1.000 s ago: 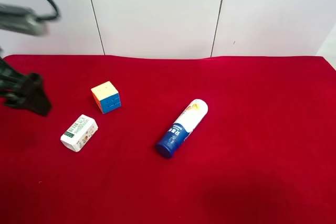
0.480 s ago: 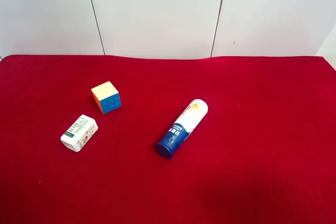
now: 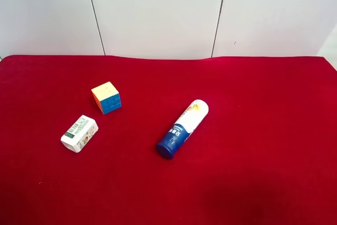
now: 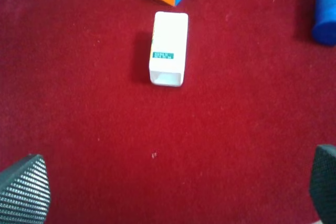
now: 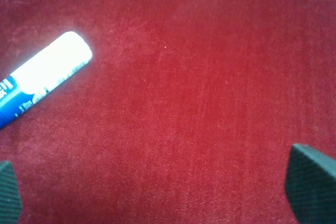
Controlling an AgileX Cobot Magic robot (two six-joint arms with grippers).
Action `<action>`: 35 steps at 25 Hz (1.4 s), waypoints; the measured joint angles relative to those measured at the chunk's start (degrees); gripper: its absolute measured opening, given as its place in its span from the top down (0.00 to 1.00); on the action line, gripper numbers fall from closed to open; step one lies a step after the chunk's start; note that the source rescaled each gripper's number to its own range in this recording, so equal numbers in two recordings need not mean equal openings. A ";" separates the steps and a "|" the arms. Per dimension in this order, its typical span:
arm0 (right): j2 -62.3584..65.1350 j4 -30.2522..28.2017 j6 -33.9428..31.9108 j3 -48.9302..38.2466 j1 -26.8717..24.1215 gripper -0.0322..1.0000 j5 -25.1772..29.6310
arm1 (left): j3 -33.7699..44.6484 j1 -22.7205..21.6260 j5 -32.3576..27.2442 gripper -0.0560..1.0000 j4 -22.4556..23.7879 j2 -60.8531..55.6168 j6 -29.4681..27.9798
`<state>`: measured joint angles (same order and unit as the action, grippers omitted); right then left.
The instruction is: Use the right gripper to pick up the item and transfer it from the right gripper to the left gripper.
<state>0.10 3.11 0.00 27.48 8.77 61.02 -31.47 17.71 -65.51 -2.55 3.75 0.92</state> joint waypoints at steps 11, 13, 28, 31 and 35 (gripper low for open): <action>0.00 0.00 0.00 0.00 0.00 0.00 0.00 | 2.23 0.00 4.15 0.00 -0.06 -4.05 0.05; 0.00 0.00 0.00 0.00 0.00 0.00 0.00 | 2.23 0.00 4.19 0.00 -0.06 -4.05 0.05; 0.00 0.00 0.00 0.00 -4.25 0.00 0.00 | 2.23 -16.22 4.26 0.00 -0.06 -4.05 0.15; 0.00 0.00 0.00 0.00 -4.27 0.00 0.00 | 2.23 -17.12 4.26 0.00 -0.06 -4.05 0.15; 0.00 0.00 0.00 0.00 -4.27 0.00 0.00 | 2.23 -17.12 4.26 0.00 -0.06 -4.05 0.15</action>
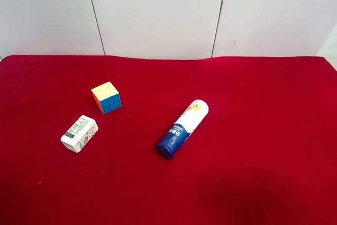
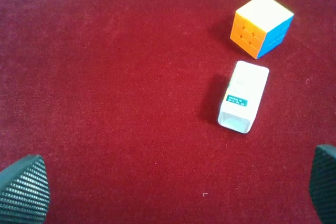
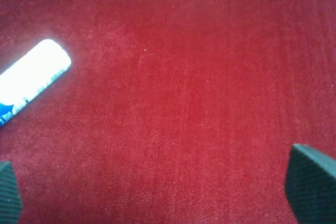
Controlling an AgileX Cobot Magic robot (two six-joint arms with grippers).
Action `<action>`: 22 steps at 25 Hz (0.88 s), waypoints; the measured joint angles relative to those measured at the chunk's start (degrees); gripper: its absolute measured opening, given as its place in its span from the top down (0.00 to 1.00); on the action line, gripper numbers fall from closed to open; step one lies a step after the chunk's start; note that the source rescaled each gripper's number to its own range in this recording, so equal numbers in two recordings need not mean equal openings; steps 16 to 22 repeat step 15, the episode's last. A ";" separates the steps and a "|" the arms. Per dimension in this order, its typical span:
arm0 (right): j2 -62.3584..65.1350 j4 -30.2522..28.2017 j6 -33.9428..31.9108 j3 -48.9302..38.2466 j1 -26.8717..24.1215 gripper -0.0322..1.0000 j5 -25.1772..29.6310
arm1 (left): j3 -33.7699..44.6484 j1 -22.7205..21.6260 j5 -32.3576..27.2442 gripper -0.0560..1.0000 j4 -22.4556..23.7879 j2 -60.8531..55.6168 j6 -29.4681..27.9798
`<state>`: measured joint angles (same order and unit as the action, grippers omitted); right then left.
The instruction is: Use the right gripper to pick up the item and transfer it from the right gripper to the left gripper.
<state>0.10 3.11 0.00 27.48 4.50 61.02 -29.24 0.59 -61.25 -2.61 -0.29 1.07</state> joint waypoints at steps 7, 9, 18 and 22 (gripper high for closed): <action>0.00 0.00 0.00 0.00 -0.05 0.00 0.00 | 0.00 0.00 0.00 0.00 0.00 0.00 0.00; 0.00 0.00 0.00 0.00 -0.05 0.00 0.00 | 0.00 0.00 0.00 0.00 0.00 0.00 0.00; 0.00 0.00 0.00 0.00 -0.05 0.00 0.00 | 0.00 0.00 0.00 0.00 0.00 0.00 0.00; 0.00 0.00 0.00 0.00 -0.05 0.00 0.00 | 0.00 0.00 0.00 0.00 0.00 0.00 0.00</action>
